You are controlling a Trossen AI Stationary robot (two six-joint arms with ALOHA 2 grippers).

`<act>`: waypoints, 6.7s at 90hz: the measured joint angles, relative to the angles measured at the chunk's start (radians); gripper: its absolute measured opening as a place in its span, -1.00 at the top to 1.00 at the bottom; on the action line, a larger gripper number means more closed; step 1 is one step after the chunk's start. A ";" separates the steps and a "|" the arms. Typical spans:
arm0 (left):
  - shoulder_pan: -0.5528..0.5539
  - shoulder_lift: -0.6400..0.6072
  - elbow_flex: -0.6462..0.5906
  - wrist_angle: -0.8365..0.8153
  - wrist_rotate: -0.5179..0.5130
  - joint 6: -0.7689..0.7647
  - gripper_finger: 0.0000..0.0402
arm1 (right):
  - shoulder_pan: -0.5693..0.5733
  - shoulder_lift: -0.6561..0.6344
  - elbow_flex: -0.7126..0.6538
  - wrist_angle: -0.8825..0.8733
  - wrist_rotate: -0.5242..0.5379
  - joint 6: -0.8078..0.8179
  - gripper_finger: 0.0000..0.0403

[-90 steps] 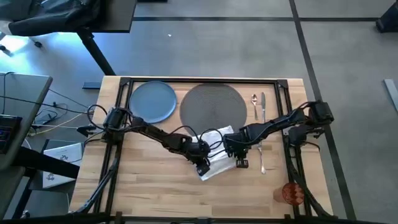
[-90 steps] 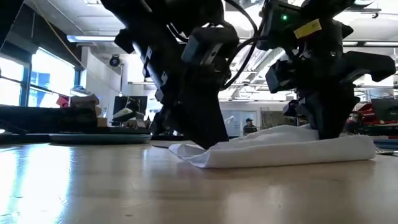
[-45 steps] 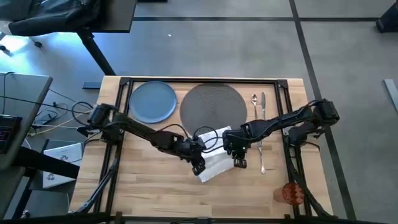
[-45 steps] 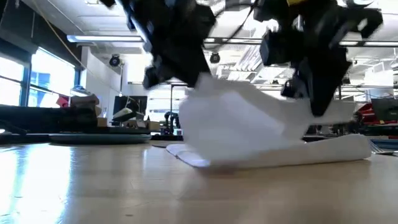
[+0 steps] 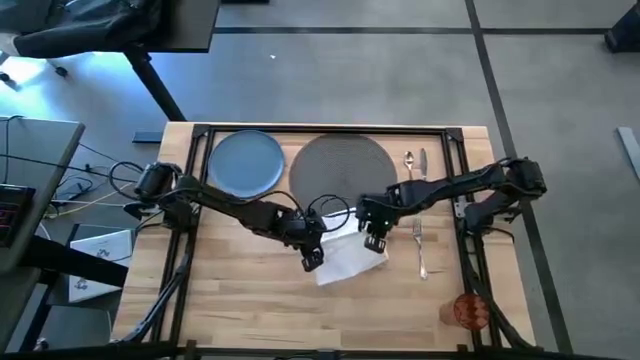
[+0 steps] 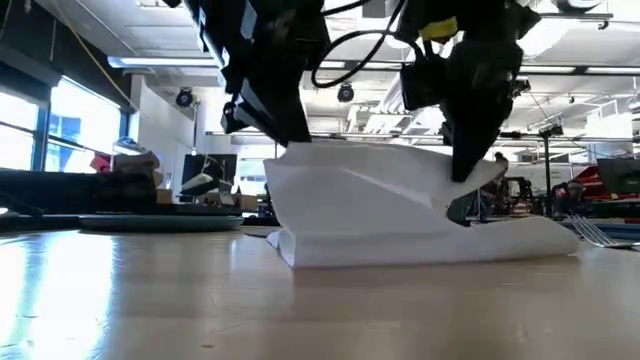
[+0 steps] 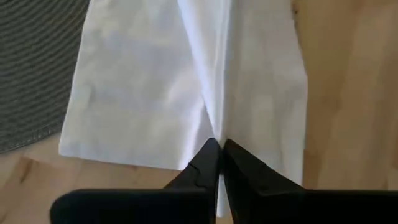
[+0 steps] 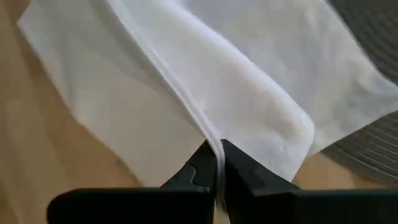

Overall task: Set table place
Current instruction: Fold the white table napkin

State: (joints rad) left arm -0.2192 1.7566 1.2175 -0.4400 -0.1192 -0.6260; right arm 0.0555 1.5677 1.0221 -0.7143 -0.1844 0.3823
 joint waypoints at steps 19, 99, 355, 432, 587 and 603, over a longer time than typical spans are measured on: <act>-0.012 0.009 0.000 0.041 0.013 0.072 0.77 | 0.013 -0.005 0.017 0.009 -0.032 -0.017 1.00; 0.029 0.101 0.000 0.265 0.077 0.001 0.37 | 0.017 -0.003 0.011 0.066 0.016 0.011 1.00; 0.042 0.152 -0.001 0.040 0.293 0.334 0.76 | 0.063 -0.003 0.011 0.127 0.023 -0.114 1.00; -0.009 -0.058 0.300 -0.318 0.067 0.287 1.00 | 0.065 -0.072 0.343 -0.340 -0.147 -0.016 1.00; 0.030 0.104 0.186 -0.345 -0.193 0.210 1.00 | -0.110 0.296 0.404 -0.418 0.114 -0.159 1.00; 0.045 0.104 0.150 -0.271 -0.219 0.208 1.00 | -0.110 0.319 0.404 -0.399 0.175 -0.152 1.00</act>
State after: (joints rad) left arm -0.1744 1.8606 1.3670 -0.7112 -0.3384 -0.4185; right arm -0.0547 1.8866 1.4258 -1.1128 -0.0091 0.2306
